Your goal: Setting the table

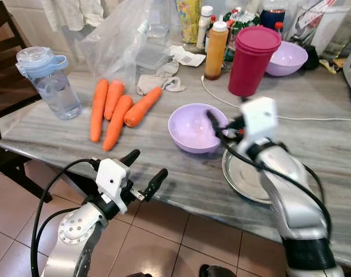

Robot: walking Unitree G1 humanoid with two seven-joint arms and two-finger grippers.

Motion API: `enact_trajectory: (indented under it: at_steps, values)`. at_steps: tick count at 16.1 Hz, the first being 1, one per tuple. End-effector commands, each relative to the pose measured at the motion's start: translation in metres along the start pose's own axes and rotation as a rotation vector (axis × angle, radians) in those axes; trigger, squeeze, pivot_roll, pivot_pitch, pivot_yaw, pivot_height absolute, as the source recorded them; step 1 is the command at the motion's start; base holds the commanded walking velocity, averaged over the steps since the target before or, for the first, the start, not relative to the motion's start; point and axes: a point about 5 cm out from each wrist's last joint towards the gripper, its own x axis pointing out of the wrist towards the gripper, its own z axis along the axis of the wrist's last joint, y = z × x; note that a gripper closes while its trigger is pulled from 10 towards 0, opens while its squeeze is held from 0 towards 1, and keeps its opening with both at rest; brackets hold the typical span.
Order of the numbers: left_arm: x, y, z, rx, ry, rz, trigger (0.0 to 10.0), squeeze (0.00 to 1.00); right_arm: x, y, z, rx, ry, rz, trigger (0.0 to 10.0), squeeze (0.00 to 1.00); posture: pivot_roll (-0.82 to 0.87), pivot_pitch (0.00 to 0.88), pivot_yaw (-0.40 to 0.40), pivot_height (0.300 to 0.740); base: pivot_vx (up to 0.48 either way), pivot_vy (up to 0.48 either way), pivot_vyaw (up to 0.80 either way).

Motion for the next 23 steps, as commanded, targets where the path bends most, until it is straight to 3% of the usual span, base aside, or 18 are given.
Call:
enact_trajectory:
  at_steps: [1, 8, 10, 12, 17, 23]
  values:
    - [-0.002, 0.003, 0.002, 0.009, 0.008, 0.002, 10.0, 0.00, -0.010, -0.007, 0.005, -0.003, -0.009, -0.073, 10.0, 1.00, -0.15, 0.156, 0.060, 0.740, 0.000, 0.000, 0.00]
    - [0.006, 0.005, -0.007, -0.011, 0.021, -0.026, 10.0, 0.00, -0.060, -0.007, -0.018, -0.028, 0.137, -0.242, 10.0, 1.00, -0.21, 0.168, 0.077, 0.740, 0.000, 0.000, 0.00]
    - [0.008, 0.005, -0.009, -0.015, 0.024, -0.034, 10.0, 0.00, -0.068, -0.006, -0.026, -0.013, 0.187, -0.259, 10.0, 1.00, -0.22, 0.165, 0.081, 0.740, 0.000, 0.000, 0.00]
    - [0.009, 0.004, -0.010, -0.017, 0.023, -0.044, 10.0, 0.00, -0.074, -0.003, -0.039, 0.059, 0.276, -0.263, 10.0, 1.00, -0.22, 0.166, 0.080, 0.740, 0.000, 0.000, 0.00]
    - [0.008, 0.001, -0.011, -0.019, 0.019, -0.049, 10.0, 0.00, -0.064, -0.002, -0.051, 0.139, 0.349, -0.210, 10.0, 1.00, -0.20, 0.168, 0.064, 0.740, 0.000, 0.000, 0.00]
    - [0.004, 0.000, -0.011, -0.021, 0.022, -0.040, 10.0, 0.00, -0.050, 0.012, -0.060, 0.235, 0.414, -0.090, 10.0, 1.00, -0.19, 0.166, 0.052, 0.740, 0.000, 0.000, 0.00]
